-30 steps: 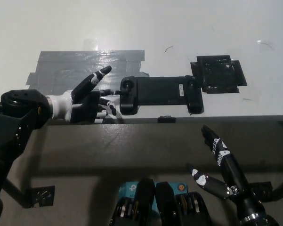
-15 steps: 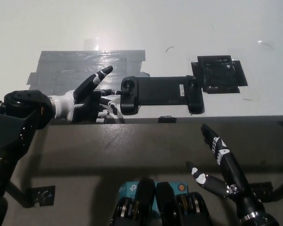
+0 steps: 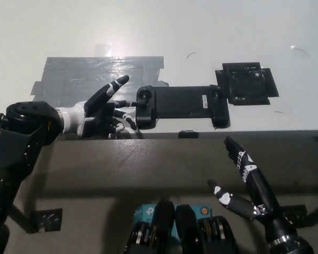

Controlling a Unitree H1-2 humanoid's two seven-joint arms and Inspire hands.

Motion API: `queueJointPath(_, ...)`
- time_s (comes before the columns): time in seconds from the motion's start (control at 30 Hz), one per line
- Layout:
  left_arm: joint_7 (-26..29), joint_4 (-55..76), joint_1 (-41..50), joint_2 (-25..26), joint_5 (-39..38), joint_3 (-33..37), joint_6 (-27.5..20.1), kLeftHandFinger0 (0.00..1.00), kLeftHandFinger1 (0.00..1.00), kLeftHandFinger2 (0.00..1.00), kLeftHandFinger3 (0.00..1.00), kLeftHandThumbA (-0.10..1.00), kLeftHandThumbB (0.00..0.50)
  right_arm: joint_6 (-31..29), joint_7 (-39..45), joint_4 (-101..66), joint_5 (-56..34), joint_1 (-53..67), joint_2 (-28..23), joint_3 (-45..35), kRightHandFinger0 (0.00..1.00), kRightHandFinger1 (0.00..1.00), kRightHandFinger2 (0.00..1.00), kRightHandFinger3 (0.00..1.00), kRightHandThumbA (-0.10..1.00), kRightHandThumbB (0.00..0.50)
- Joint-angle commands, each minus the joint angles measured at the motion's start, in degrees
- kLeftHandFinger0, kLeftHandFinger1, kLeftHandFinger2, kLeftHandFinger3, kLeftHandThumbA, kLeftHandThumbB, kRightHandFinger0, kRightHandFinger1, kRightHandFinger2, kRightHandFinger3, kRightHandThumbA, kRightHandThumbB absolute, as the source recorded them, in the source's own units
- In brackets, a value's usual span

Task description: A controller is being placed at the center of the desk near the left hand and the robot uses its left hand's index finger to press a button at the left area of the controller

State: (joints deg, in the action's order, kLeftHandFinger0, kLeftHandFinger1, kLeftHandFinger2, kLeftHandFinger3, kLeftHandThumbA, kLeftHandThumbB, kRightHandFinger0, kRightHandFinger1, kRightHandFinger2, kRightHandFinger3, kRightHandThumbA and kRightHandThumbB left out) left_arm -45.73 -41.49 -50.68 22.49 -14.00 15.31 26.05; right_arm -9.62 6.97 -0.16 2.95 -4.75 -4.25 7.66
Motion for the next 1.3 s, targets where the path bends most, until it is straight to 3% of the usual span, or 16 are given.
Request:
queueJointPath(0.0, 0.8, 1.6, 0.6, -0.4, 4.2, 2.2, 0.9, 0.04, 0.14, 0.46, 1.00, 1.00, 0.387, -1.1, 0.5, -1.5, 0.0, -1.2, -0.2, 0.1, 1.00, 1.00, 1.00, 1.00, 0.66, 0.222)
queueJointPath(0.13, 0.0, 0.6, 1.8, -0.5, 7.3, 6.4, 0.5, 0.16, 0.28, 0.53, 1.00, 1.00, 0.431, -0.9, 0.6, -1.5, 0.0, -1.2, -0.2, 0.1, 1.00, 1.00, 1.00, 1.00, 0.65, 0.227)
queueJointPath(0.2, -1.4, -0.1, 2.2, -0.2, 8.5, 8.9, 0.3, 0.18, 0.30, 0.54, 1.00, 1.00, 0.450, -0.7, 0.7, -1.6, -0.3, -1.1, -0.1, 0.1, 1.00, 1.00, 1.00, 1.00, 0.65, 0.227)
queueJointPath(0.27, -1.9, -1.2, 2.1, -0.2, 10.0, 11.4, -0.2, 0.03, 0.17, 0.42, 1.00, 1.00, 0.493, -0.7, 0.6, -1.7, -0.2, -1.2, -0.2, 0.0, 1.00, 1.00, 1.00, 1.00, 0.65, 0.227)
queueJointPath(0.3, -2.0, -1.6, 2.2, -0.1, 10.7, 12.8, -0.7, 0.00, 0.11, 0.34, 1.00, 1.00, 0.499, -0.6, 0.6, -1.8, -0.2, -1.2, -0.2, -0.1, 1.00, 1.00, 1.00, 1.00, 0.65, 0.227)
queueJointPath(0.33, -1.8, -1.6, 2.4, 0.1, 11.3, 13.7, -1.0, 0.00, 0.06, 0.29, 1.00, 1.00, 0.500, -0.4, 0.6, -1.9, -0.2, -1.1, -0.2, -0.1, 1.00, 1.00, 1.00, 1.00, 0.65, 0.228)
queueJointPath(0.43, -1.6, -0.6, 3.5, 0.8, 11.7, 15.5, -0.2, 0.00, 0.02, 0.26, 1.00, 1.00, 0.500, -0.7, 0.6, -1.5, -0.1, -1.2, -0.1, 0.0, 1.00, 1.00, 1.00, 1.00, 0.66, 0.225)
queueJointPath(0.87, -2.0, 3.8, 3.5, 1.6, 8.8, 15.4, 0.9, 0.00, 0.13, 0.37, 1.00, 1.00, 0.500, -0.6, 0.7, -1.4, -0.1, -1.1, 0.0, 0.0, 1.00, 1.00, 1.00, 1.00, 0.65, 0.218)
queueJointPath(0.97, -2.0, 6.9, 2.9, 2.1, 6.5, 13.0, 0.9, 0.04, 0.17, 0.39, 1.00, 1.00, 0.473, -0.8, 0.7, -1.4, -0.1, -1.1, 0.0, 0.1, 1.00, 1.00, 1.00, 1.00, 0.65, 0.216)
queueJointPath(1.03, -2.2, 11.1, 2.5, 2.6, 3.5, 10.1, 0.9, 0.03, 0.14, 0.36, 1.00, 1.00, 0.485, -0.7, 0.7, -1.4, 0.2, -1.1, -0.1, 0.2, 1.00, 1.00, 1.00, 1.00, 0.65, 0.212)
queueJointPath(1.1, -1.8, 14.2, 2.4, 2.8, 0.2, 7.3, 0.9, 0.00, 0.10, 0.33, 1.00, 1.00, 0.462, -0.8, 0.7, -1.4, 0.2, -1.1, -0.1, 0.2, 1.00, 1.00, 1.00, 1.00, 0.65, 0.210)
queueJointPath(1.17, 1.3, 19.7, 1.6, 4.4, -8.2, 6.7, 0.9, 0.00, 0.00, 0.24, 1.00, 1.00, 0.453, -0.3, 0.7, -1.7, 0.1, -1.0, 0.0, 0.2, 1.00, 1.00, 1.00, 1.00, 0.65, 0.210)
queueJointPath(1.27, 6.4, 28.7, 2.1, 6.6, -20.9, 4.2, 0.9, 0.00, 0.00, 0.19, 1.00, 1.00, 0.408, -0.8, 0.7, -1.6, 0.1, -0.8, 0.1, 0.2, 1.00, 1.00, 1.00, 1.00, 0.65, 0.209)
